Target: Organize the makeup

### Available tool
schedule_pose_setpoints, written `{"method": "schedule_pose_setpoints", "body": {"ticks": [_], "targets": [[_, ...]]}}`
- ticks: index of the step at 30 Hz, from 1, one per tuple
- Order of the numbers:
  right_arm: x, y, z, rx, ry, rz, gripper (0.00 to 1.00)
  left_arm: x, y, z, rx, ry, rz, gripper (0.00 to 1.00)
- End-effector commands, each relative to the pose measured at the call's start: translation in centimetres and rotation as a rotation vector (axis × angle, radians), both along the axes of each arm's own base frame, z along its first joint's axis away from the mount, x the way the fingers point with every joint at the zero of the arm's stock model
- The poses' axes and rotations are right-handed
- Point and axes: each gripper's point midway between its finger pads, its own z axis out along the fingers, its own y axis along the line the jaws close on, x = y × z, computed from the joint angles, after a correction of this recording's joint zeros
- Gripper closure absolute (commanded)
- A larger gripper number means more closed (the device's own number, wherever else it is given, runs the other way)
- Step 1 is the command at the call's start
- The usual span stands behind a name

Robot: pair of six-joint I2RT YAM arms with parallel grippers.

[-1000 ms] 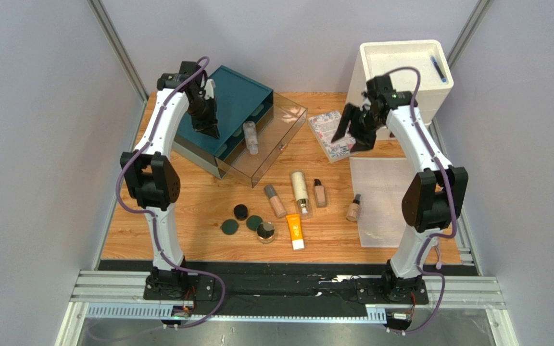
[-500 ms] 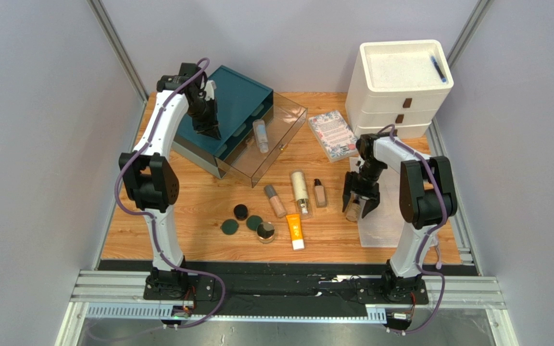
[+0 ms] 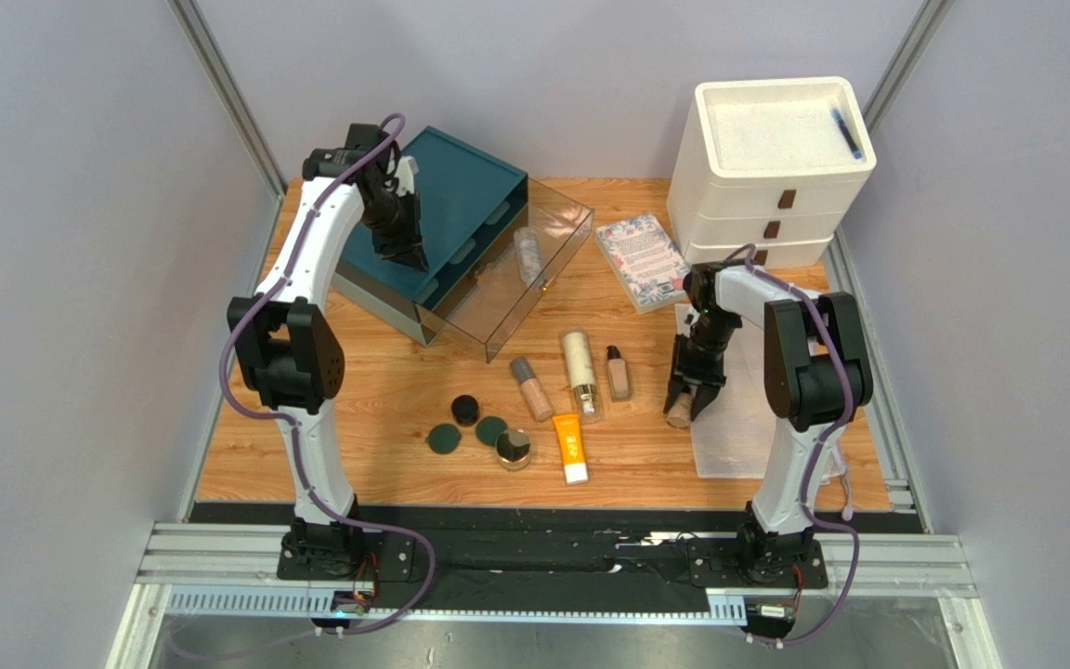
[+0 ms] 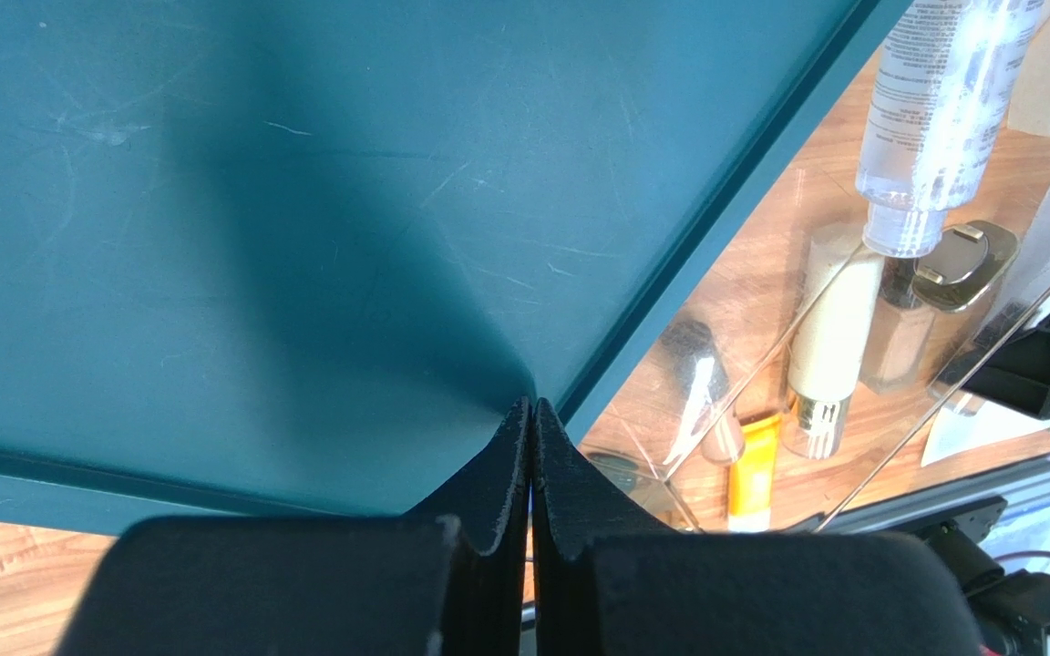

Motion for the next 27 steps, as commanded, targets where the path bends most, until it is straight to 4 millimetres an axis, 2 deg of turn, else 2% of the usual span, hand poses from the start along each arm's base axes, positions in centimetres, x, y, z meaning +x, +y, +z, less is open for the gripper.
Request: {"method": "schedule_pose_setpoints", "body": {"ticks": [1, 5, 6, 9, 11, 15, 16, 18, 19, 21, 22, 23, 25, 26, 27], "targets": [[4.4, 0.0, 3.7, -0.005, -0.210, 0.018, 1.00, -2.5, 0.5, -3.9, 0.073, 0.155, -0.013, 1.00], [8.1, 1.2, 8.0, 0.043, -0.377, 0.022, 1.00, -2.6, 0.4, -3.9, 0.073, 0.160, -0.010, 1.00], [9.5, 1.7, 9.7, 0.062, -0.438, 0.018, 1.00, -2.7, 0.4, -4.0, 0.073, 0.162, -0.010, 1.00], [12.6, 3.4, 13.1, 0.130, -0.569, -0.010, 1.00, -2.8, 0.2, -4.0, 0.071, 0.162, -0.012, 1.00], [14.5, 4.5, 14.5, 0.165, -0.642, -0.025, 1.00, -2.8, 0.1, -4.2, 0.068, 0.162, -0.010, 1.00], [18.1, 7.8, 17.8, 0.265, -0.731, -0.047, 1.00, -3.0, -0.4, -4.4, 0.063, 0.166, -0.013, 1.00], [19.2, 9.3, 18.7, 0.294, -0.758, -0.037, 1.00, -3.0, -0.6, -4.4, 0.062, 0.166, -0.017, 1.00], [19.9, 11.2, 19.6, 0.330, -0.780, -0.010, 1.00, -3.1, -0.7, -4.5, 0.066, 0.168, -0.017, 1.00], [20.5, 13.1, 20.4, 0.355, -0.806, 0.024, 1.00, -3.1, -0.8, -4.5, 0.065, 0.170, -0.021, 1.00], [20.9, 15.1, 21.4, 0.386, -0.836, 0.065, 1.00, -3.2, -0.8, -4.5, 0.067, 0.170, -0.019, 1.00], [20.7, 16.8, 21.7, 0.398, -0.850, 0.102, 1.00, -3.2, -0.8, -4.5, 0.066, 0.173, -0.019, 1.00], [21.4, 17.7, 22.2, 0.401, -0.877, 0.122, 1.00, -3.2, -0.8, -4.6, 0.068, 0.173, -0.019, 1.00], [21.3, 19.6, 22.4, 0.429, -0.879, 0.148, 1.00, -3.3, -0.9, -4.6, 0.065, 0.175, -0.020, 1.00], [21.4, 20.4, 23.1, 0.464, -0.890, 0.150, 1.00, -3.3, -0.9, -4.6, 0.068, 0.175, -0.019, 1.00], [21.2, 21.5, 22.5, 0.482, -0.871, 0.167, 1.00, -3.3, -1.0, -4.7, 0.066, 0.174, -0.021, 1.00]]}}
